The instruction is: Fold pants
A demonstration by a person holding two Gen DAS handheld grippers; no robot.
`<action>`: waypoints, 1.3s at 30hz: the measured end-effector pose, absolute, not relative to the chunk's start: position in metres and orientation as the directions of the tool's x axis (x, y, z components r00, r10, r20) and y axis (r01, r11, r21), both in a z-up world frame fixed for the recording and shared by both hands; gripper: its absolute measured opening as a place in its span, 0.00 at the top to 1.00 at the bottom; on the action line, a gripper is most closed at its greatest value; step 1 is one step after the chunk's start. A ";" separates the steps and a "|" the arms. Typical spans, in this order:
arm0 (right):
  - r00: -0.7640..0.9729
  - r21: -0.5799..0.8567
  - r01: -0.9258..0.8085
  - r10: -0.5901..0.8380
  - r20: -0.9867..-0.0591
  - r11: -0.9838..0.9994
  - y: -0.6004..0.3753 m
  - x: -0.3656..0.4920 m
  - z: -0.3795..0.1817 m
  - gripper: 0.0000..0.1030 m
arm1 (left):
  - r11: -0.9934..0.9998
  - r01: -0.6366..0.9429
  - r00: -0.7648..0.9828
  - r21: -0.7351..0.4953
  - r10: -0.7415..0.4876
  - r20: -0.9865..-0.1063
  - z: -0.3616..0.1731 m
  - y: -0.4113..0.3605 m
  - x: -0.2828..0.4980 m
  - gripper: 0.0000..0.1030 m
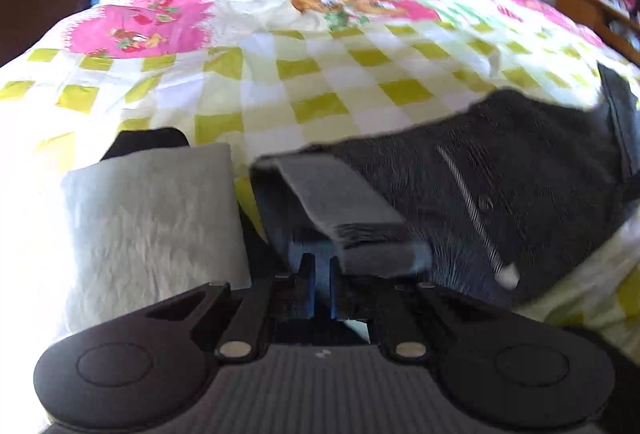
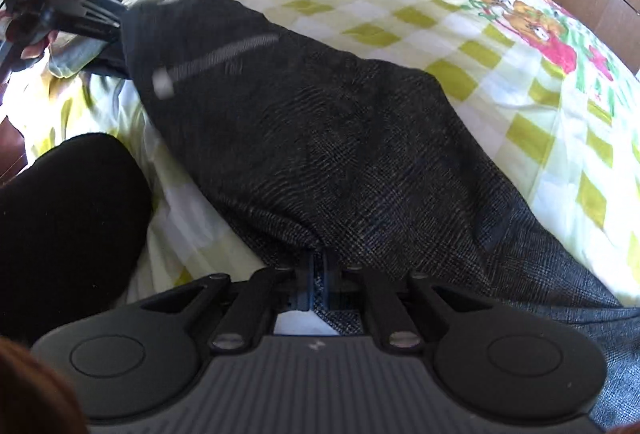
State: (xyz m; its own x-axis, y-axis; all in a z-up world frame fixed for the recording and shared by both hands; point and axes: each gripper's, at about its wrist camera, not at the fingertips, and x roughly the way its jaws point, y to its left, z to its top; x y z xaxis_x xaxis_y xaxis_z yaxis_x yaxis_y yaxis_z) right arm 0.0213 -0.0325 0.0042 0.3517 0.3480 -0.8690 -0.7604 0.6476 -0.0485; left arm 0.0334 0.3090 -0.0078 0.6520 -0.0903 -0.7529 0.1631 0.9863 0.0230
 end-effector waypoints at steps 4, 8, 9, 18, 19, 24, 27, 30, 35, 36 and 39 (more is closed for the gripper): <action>0.395 -0.086 -0.752 0.343 -0.852 0.653 -0.026 0.030 0.011 0.96 | 0.979 0.185 0.697 0.081 -0.072 -0.714 0.000 0.306 0.046 0.80; 0.411 -0.105 -0.754 0.340 -0.846 0.649 -0.025 0.028 0.016 0.96 | 0.944 0.231 0.697 0.235 0.008 -0.717 -0.001 0.298 0.037 0.74; 0.411 -0.112 -0.757 0.335 -0.848 0.644 -0.024 0.028 0.014 0.96 | 0.938 0.233 0.692 0.255 0.024 -0.721 -0.003 0.298 0.032 0.72; 0.432 -0.168 -0.750 0.282 -0.857 0.639 -0.016 0.020 -0.005 0.92 | 0.831 0.294 0.730 0.473 0.125 -0.672 -0.013 0.272 -0.024 0.56; 0.429 -0.167 -0.751 0.279 -0.859 0.639 -0.015 0.021 -0.007 0.91 | 0.822 0.313 0.740 0.476 0.103 -0.664 -0.013 0.267 -0.026 0.50; 0.452 -0.224 -0.771 0.266 -0.851 0.596 -0.012 0.015 -0.010 0.90 | 0.712 0.430 0.743 0.555 0.070 -0.666 -0.024 0.249 -0.042 0.43; 0.450 -0.228 -0.775 0.261 -0.854 0.590 -0.009 0.020 -0.015 0.89 | 0.673 0.455 0.754 0.583 0.057 -0.655 -0.033 0.242 -0.037 0.43; 0.443 -0.208 -0.760 0.256 -0.859 0.616 -0.007 0.026 -0.014 0.92 | 0.564 0.519 0.747 0.643 0.067 -0.662 -0.051 0.236 -0.037 0.43; 0.451 -0.136 -0.710 0.297 -0.842 0.691 -0.015 0.034 0.012 0.95 | 0.560 0.487 0.772 0.671 0.084 -0.630 -0.055 0.237 -0.024 0.46; 0.456 -0.125 -0.701 0.306 -0.836 0.702 -0.016 0.035 0.019 0.95 | 0.566 0.478 0.780 0.672 0.080 -0.621 -0.052 0.236 -0.021 0.52; 0.476 -0.112 -0.682 0.322 -0.818 0.723 -0.019 0.039 0.035 0.95 | 0.564 0.467 0.794 0.681 0.072 -0.604 -0.046 0.236 -0.012 0.68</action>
